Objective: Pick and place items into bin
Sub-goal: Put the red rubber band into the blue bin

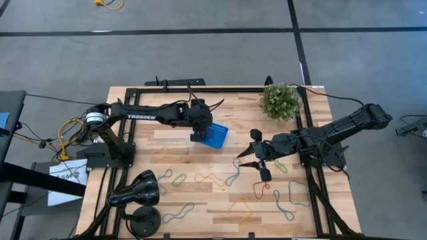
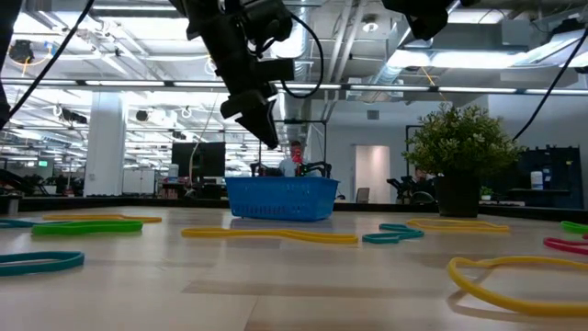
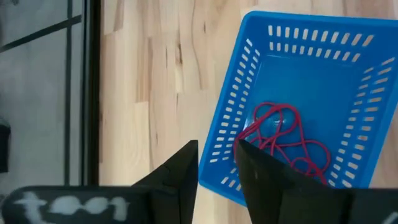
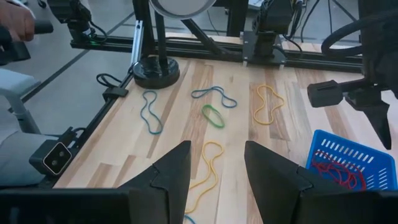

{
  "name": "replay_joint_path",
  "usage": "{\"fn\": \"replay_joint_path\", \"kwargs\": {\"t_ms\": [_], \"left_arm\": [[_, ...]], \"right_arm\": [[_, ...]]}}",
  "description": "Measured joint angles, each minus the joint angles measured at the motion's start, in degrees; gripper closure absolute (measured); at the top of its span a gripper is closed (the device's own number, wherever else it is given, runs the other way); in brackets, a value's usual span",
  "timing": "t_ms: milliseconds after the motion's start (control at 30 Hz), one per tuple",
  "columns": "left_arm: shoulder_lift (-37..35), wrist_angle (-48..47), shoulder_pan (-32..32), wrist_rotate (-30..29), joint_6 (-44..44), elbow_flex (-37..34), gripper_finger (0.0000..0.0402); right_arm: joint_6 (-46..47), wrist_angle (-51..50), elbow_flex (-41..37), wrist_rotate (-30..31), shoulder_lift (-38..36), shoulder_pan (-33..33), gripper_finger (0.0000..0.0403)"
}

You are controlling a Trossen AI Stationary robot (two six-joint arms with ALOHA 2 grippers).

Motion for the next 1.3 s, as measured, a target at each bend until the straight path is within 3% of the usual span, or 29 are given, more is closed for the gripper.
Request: {"fn": "replay_joint_path", "kwargs": {"t_ms": [167,400,667,967,1300], "left_arm": [[-3.3,-2.2,-0.4,0.9,-2.8,0.0,0.0301],[-14.8,-1.7,-2.8,5.0,-5.9,0.0,0.0301],[-24.1,-1.9,-6.2,5.9,-8.8,0.0,0.0301],[-25.3,-2.4,-8.3,5.9,-11.0,0.0,0.0301],[-25.3,-2.8,-10.7,5.8,-10.6,-1.2,0.0301]], "right_arm": [[0.0,0.0,0.0,0.0,0.0,0.0,0.0255],[2.0,-2.1,0.0,-0.2,-0.1,0.1,0.0255],[21.3,-23.5,-0.1,-1.8,3.0,3.6,0.0255],[38.1,-40.1,0.0,-3.8,3.9,8.9,0.0255],[33.4,-40.5,0.2,-8.8,18.5,10.7,0.0255]]}}
